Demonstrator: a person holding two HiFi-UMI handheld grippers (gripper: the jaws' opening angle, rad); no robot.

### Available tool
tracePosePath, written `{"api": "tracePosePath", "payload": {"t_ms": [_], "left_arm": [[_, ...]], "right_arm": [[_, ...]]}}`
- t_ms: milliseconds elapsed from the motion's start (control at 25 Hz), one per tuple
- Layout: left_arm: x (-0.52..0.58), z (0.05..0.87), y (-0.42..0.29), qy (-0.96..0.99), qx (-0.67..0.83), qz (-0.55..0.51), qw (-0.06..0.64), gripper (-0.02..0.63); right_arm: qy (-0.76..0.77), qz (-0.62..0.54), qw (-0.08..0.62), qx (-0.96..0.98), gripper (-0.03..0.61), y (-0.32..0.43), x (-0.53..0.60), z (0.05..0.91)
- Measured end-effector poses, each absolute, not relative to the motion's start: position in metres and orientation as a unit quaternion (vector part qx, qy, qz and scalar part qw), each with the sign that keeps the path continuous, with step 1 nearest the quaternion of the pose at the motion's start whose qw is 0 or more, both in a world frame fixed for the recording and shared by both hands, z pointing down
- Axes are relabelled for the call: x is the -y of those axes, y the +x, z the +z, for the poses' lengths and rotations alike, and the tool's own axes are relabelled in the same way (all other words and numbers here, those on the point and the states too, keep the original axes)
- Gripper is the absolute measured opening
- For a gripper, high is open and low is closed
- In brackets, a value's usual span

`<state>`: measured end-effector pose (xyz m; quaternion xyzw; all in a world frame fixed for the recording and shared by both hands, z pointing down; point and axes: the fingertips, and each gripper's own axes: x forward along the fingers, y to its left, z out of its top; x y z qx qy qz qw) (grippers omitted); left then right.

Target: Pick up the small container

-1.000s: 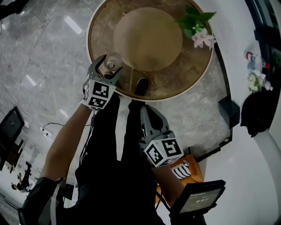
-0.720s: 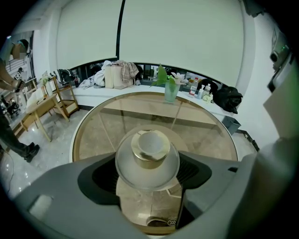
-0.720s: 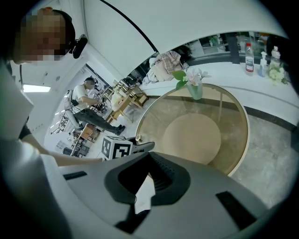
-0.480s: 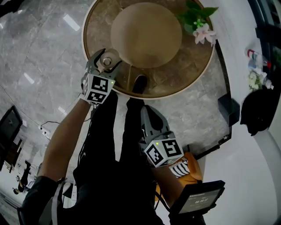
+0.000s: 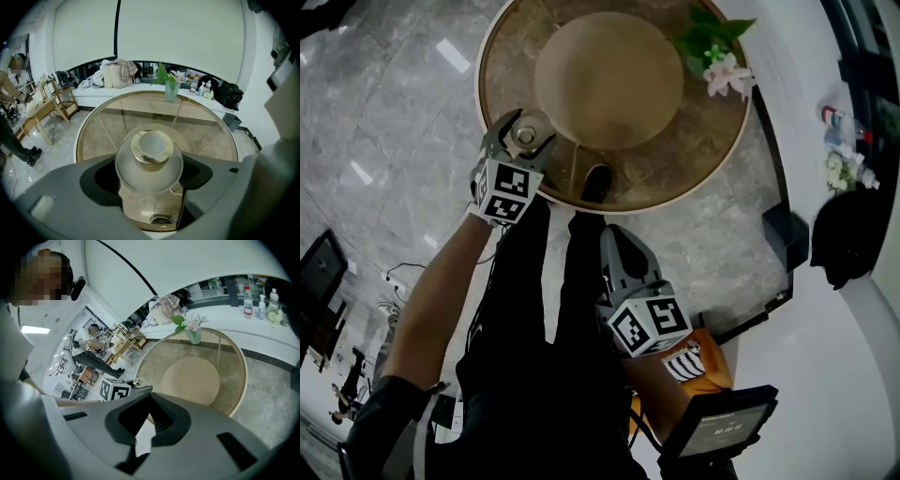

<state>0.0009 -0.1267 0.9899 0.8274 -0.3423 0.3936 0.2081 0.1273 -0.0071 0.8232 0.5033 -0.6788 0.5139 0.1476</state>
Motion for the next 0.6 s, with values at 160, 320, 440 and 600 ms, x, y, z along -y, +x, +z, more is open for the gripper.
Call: {"api": "tracePosePath", "payload": {"t_ms": [160,320,440,600], "left_arm": [[0.124,0.97,0.0,0.831,0.338,0.392,0.205,0.333],[0.124,0.948,0.001,0.834,0.332,0.393,0.2,0.333],[0.12,0.926,0.001,0.838,0.328,0.388,0.197,0.333],[0.117,0.9,-0.002,0.84,0.326,0.39,0.192,0.333]], "right_arm": [[0.508,0.51,0.144,0.679,-0.003,0.126,0.009,0.81],[0.506,0.502,0.138,0.687,-0.003,0.122,0.016,0.795],[0.503,0.497,0.137,0.693,-0.003,0.118,0.02,0.781],[0.499,0.487,0.132,0.704,-0.003,0.112,0.026,0.762]]}}
